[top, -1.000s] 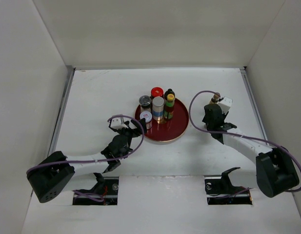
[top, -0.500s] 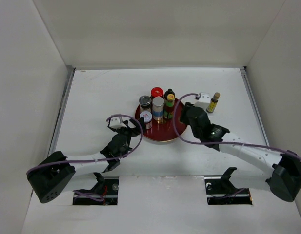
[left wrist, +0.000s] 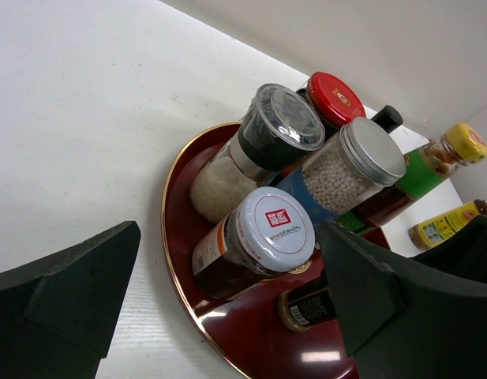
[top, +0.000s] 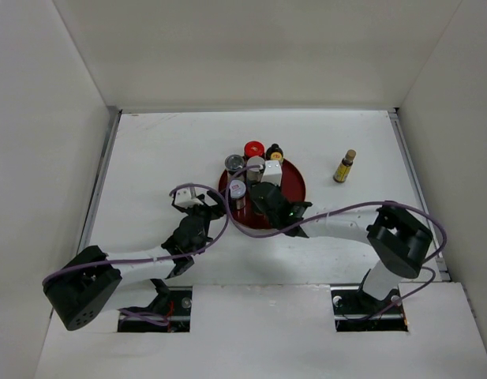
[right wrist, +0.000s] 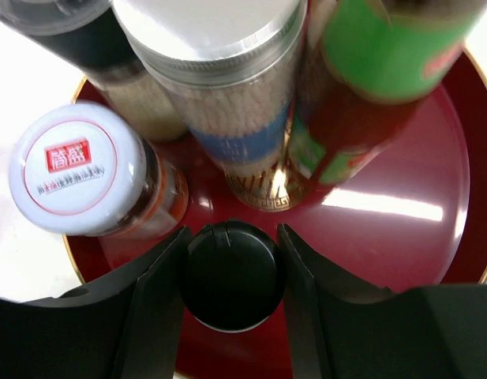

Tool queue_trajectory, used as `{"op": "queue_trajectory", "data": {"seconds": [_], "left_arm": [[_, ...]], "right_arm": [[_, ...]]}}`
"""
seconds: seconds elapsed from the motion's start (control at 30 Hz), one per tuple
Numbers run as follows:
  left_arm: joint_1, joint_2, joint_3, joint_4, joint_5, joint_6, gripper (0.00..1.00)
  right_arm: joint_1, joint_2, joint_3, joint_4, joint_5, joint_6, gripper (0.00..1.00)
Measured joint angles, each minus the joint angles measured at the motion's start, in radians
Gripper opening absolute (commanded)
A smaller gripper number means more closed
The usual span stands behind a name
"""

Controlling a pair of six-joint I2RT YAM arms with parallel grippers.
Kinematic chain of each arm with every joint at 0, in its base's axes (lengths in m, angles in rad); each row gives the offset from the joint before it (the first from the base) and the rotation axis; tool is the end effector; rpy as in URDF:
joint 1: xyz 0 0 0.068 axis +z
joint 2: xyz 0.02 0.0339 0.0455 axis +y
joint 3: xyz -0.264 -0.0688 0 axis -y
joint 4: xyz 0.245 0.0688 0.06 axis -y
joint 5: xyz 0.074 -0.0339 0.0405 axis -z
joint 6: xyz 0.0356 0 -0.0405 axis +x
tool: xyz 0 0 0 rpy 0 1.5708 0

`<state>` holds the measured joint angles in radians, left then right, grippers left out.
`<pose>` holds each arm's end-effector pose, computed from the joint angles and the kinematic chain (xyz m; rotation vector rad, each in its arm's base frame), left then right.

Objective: Organize the condiment bottles

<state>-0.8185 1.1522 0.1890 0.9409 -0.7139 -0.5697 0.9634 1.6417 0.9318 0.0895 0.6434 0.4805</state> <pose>0.1555 -0.1321 0.1856 -0.3600 1.5706 -0.5131 0.2156 0.2728 0.2031 -0.1474 2.0543 0.1825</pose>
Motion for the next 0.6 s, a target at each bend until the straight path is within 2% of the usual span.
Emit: {"op": "queue_trajectory", "data": {"seconds": [0.03,0.1,0.27,0.4,0.5,0.6], "left_arm": [[0.000,0.000,0.000,-0.002,0.000,0.000,1.00],[0.000,0.000,0.000,-0.003,0.000,-0.002,1.00],[0.005,0.000,0.000,-0.003,0.000,-0.003,1.00],[0.009,-0.013,-0.007,-0.004,-0.001,-0.004,1.00],[0.012,-0.018,-0.009,-0.004,-0.005,-0.004,1.00],[0.015,-0.024,-0.012,-0.007,-0.010,-0.005,1.00]], "right_arm": [[0.000,0.003,0.006,0.003,0.000,-0.005,0.68],[0.000,0.002,0.006,0.008,0.001,-0.008,0.76],[0.000,-0.047,-0.014,0.006,0.003,-0.014,0.86],[-0.013,-0.249,-0.089,-0.001,0.001,-0.013,0.90],[-0.102,-0.428,-0.130,0.002,-0.005,-0.012,0.94],[-0.294,-0.509,-0.130,0.017,0.002,-0.014,0.97]]}}
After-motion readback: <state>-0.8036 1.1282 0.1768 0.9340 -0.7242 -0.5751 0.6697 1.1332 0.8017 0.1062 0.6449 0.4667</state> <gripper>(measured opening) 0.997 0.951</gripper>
